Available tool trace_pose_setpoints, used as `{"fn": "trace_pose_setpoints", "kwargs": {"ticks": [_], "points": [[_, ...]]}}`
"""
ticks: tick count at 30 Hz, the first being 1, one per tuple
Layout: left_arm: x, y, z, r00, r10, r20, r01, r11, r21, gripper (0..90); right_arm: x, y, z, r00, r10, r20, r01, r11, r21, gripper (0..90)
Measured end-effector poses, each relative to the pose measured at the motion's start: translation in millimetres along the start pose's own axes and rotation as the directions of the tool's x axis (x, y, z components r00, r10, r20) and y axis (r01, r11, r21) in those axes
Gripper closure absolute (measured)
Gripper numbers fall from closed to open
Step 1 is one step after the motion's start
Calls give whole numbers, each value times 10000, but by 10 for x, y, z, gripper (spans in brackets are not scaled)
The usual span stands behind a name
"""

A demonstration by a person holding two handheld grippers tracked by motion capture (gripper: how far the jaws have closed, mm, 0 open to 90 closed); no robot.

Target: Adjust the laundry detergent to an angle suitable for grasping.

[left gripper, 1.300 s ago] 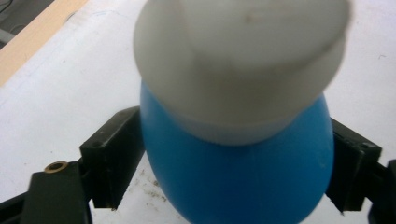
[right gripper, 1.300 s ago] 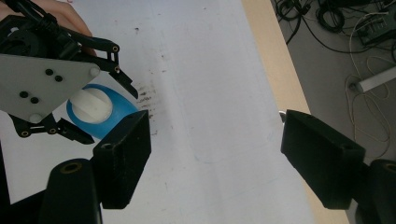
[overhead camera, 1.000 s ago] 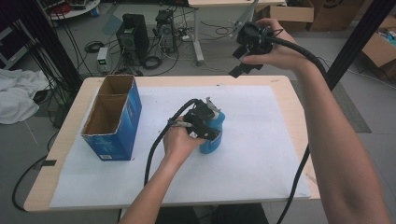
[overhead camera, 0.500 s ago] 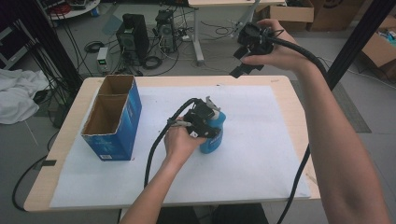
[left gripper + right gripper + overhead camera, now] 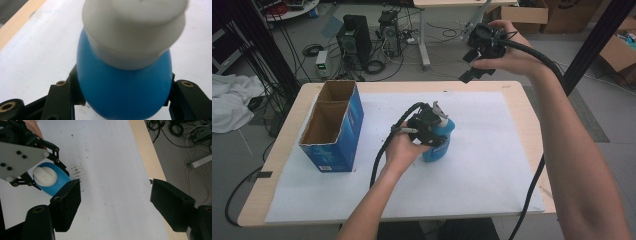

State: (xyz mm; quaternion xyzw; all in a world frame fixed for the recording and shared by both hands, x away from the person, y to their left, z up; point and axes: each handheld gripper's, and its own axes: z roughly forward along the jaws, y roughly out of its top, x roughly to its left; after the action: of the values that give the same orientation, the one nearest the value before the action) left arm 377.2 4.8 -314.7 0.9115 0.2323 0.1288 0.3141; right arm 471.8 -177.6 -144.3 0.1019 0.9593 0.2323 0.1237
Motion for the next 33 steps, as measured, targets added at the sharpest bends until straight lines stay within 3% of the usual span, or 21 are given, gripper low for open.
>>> {"fn": "trace_pose_setpoints", "kwargs": {"ticks": [1, 4, 10, 13, 14, 15, 16, 18, 25, 28, 33], "points": [[43, -2, -57, 9995, 129, 299, -126, 9999, -116, 441, -1, 3, -1, 10000, -4, 1, 4, 10000, -13, 246], [89, -4, -112, 9979, 295, 572, -289, 9995, -125, 441, 1, 8, -3, 10000, -8, 4, 8, 10000, -8, 246], [237, -55, -244, 9835, 1018, 1492, -995, 9948, -229, 441, 6, 10, -11, 10000, -13, 6, 13, 10000, 16, 248], [284, -86, -277, 9688, 1474, 1993, -1444, 9891, -293, 441, 4, 9, -14, 10000, -5, 9, 5, 10000, 28, 248], [298, -97, -280, 9614, 1607, 2235, -1564, 9870, -368, 441, 4, 12, -13, 10000, -4, 13, 4, 10000, 28, 248], [325, -116, -283, 9488, 1782, 2606, -1716, 9840, -484, 441, 6, 13, -11, 10000, 5, 5, -5, 10000, 33, 248], [325, -116, -283, 9488, 1782, 2606, -1716, 9840, -484, 441, 6, 13, -11, 10000, 5, 5, -5, 10000, 33, 248], [340, -136, -288, 9333, 2058, 2942, -1950, 9786, -658, 441, 10, 17, -2, 10000, -22, -21, 23, 10000, 71, 248], [348, -190, -206, 9029, 2551, 3460, -2322, 9668, -1067, 443, 20, 32, 18, 10000, -43, -26, 43, 9999, 101, 248], [346, -225, -147, 8962, 2603, 3594, -2316, 9652, -1216, 443, 26, 33, 24, 10000, -69, -27, 69, 9999, 140, 248], [332, -275, -70, 8902, 2759, 3624, -2428, 9606, -1350, 443, 24, 24, 22, 10000, -58, -29, 58, 9998, 167, 249]]}}
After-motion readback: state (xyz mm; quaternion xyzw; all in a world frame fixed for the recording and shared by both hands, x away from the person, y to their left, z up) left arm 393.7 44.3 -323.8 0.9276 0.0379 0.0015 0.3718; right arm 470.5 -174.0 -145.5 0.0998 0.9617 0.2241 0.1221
